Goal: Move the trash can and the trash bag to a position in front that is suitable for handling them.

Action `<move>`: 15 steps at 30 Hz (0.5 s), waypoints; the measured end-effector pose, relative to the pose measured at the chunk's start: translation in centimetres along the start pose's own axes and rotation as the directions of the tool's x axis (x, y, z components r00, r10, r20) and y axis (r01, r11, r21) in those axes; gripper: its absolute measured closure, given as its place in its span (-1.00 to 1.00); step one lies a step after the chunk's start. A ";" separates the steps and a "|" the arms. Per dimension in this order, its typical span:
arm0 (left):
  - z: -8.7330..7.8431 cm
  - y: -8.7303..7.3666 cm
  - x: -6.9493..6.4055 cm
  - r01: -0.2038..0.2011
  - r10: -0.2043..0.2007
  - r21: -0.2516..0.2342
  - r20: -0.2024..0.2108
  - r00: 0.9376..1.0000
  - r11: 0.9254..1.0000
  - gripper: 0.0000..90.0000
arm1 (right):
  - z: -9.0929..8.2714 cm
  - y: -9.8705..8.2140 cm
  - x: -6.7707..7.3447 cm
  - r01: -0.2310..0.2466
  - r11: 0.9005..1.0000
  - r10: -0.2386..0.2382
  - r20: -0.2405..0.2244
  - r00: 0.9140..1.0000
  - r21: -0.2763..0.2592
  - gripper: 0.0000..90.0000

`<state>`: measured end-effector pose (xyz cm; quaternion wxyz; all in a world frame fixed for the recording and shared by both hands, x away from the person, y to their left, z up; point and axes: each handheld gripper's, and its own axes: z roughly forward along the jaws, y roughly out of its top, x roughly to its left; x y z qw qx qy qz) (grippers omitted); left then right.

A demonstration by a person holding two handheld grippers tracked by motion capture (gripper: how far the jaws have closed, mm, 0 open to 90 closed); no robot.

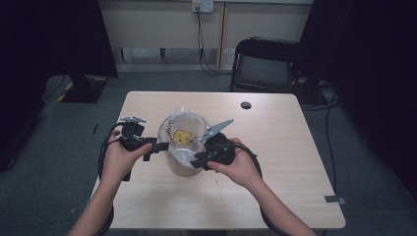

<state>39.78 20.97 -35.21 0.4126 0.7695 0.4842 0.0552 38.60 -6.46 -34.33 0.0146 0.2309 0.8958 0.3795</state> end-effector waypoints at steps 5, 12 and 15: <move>-0.1 0.1 -0.2 -0.009 0.009 0.002 -0.005 1.000 1.000 -0.13 | -2.0 -0.3 -0.5 -0.024 0.999 0.026 0.053 0.998 -0.037 -0.12; -0.8 0.3 -0.2 -0.018 0.018 -0.004 -0.006 1.000 1.000 -0.12 | -4.3 0.5 -2.1 -0.086 0.988 0.107 0.163 0.981 -0.131 -0.17; -0.9 0.3 -0.1 -0.021 0.021 -0.003 -0.007 1.000 1.000 -0.11 | -4.4 1.2 -3.4 -0.118 0.982 0.151 0.237 0.960 -0.148 -0.11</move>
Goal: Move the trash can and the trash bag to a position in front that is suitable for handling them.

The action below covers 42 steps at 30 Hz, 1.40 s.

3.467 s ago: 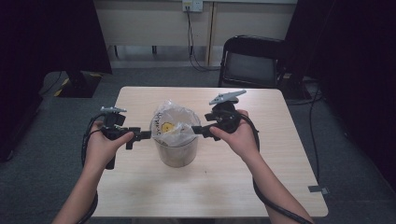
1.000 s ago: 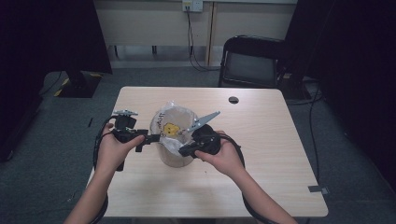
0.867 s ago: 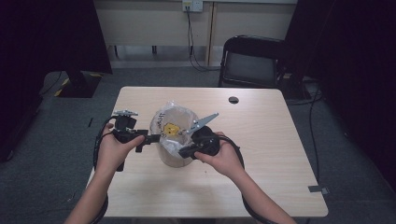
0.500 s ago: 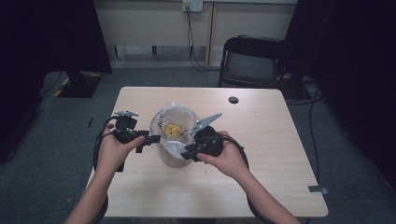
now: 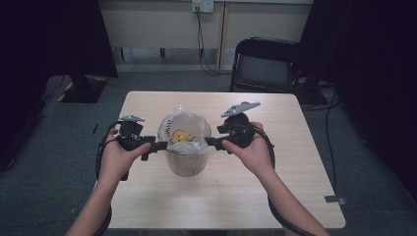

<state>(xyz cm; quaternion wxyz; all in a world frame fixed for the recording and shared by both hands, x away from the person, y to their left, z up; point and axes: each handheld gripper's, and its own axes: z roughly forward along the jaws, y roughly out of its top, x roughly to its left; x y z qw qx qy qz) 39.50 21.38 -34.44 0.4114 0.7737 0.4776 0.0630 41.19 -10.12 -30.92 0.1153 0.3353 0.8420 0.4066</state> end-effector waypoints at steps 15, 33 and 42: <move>-0.4 0.7 0.5 -0.009 0.008 -0.046 -0.015 1.000 0.999 -0.23 | 4.8 1.2 -3.0 -0.159 0.987 0.157 0.063 0.986 0.023 -0.08; 0.5 0.4 1.3 0.007 -0.008 -0.037 -0.026 1.000 0.999 -0.19 | 4.2 0.7 -4.2 -0.089 0.989 0.086 0.034 0.996 0.116 1.00; 0.5 0.3 1.0 0.003 -0.003 -0.025 -0.018 1.000 1.000 -0.12 | 4.9 -0.4 -3.8 -0.060 0.991 0.058 0.021 0.998 0.122 0.93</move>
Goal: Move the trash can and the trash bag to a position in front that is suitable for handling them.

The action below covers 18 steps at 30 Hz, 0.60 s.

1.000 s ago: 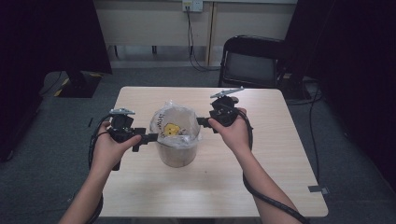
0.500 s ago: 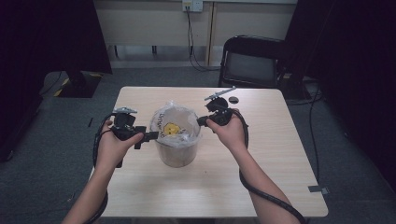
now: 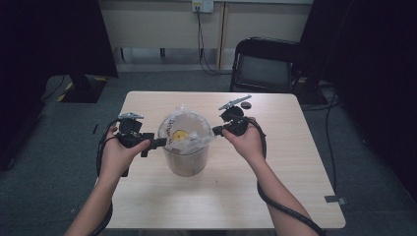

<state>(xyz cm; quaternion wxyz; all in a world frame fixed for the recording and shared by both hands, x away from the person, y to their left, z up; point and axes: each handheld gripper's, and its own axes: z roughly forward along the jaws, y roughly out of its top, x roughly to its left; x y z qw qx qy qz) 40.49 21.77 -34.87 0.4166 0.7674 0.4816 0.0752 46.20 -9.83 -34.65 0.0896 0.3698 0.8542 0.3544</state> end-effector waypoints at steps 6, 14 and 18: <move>-0.7 -0.1 0.5 0.007 -0.007 -0.007 -0.016 1.000 1.000 -0.16 | 0.0 -1.0 0.0 0.004 1.000 -0.004 0.037 0.999 -0.005 0.53; -1.2 -0.1 0.5 0.012 -0.012 -0.013 -0.031 0.999 1.000 -0.19 | -4.2 0.7 0.8 -0.004 0.992 0.013 0.073 0.997 -0.125 -0.10; -0.9 -0.1 0.6 0.013 -0.014 -0.015 -0.025 1.000 1.000 -0.20 | -5.0 2.3 1.5 0.012 0.987 -0.003 0.059 0.998 -0.163 -0.29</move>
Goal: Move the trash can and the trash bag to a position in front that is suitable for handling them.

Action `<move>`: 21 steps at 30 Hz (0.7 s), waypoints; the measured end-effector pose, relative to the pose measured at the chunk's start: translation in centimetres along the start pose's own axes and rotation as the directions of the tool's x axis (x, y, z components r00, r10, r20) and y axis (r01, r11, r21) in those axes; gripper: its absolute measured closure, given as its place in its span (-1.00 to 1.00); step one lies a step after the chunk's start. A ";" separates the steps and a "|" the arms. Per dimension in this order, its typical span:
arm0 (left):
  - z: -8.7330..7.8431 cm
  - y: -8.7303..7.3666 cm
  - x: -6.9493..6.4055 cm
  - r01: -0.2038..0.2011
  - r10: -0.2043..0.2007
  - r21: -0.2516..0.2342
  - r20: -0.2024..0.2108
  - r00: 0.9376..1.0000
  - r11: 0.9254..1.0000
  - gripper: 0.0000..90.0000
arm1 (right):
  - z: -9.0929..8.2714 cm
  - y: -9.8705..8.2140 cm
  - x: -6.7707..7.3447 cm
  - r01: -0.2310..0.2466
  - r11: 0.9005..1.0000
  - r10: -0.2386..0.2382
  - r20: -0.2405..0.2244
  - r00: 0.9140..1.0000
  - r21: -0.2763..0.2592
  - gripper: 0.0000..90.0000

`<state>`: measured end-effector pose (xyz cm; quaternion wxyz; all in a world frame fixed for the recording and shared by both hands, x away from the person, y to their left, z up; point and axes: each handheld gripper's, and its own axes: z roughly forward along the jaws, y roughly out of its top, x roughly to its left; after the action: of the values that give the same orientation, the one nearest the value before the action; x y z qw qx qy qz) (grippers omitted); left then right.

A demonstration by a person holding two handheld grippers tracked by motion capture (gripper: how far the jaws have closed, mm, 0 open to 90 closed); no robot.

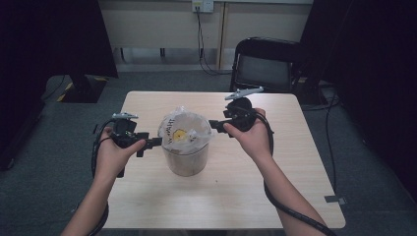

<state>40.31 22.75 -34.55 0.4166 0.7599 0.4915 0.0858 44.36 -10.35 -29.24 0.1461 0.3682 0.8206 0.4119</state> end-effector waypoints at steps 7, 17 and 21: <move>0.2 0.0 0.5 0.004 -0.004 -0.008 0.027 1.000 1.000 -0.21 | 4.0 2.4 1.7 -0.017 0.998 0.026 -0.132 0.991 0.068 -0.29; 0.1 -0.5 1.7 0.030 -0.030 -0.024 0.031 0.999 0.999 -0.21 | 8.4 3.1 4.3 0.013 0.972 0.038 -0.210 0.977 0.235 -0.11; 0.1 -0.8 1.7 0.028 -0.027 -0.017 0.027 0.999 0.999 -0.20 | 7.2 2.2 4.8 0.045 0.966 0.017 -0.239 0.971 0.254 0.18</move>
<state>40.68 24.21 -35.61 0.4311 0.7505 0.4954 0.0740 46.05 -1.90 -31.66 0.0000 0.3258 0.8813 0.3422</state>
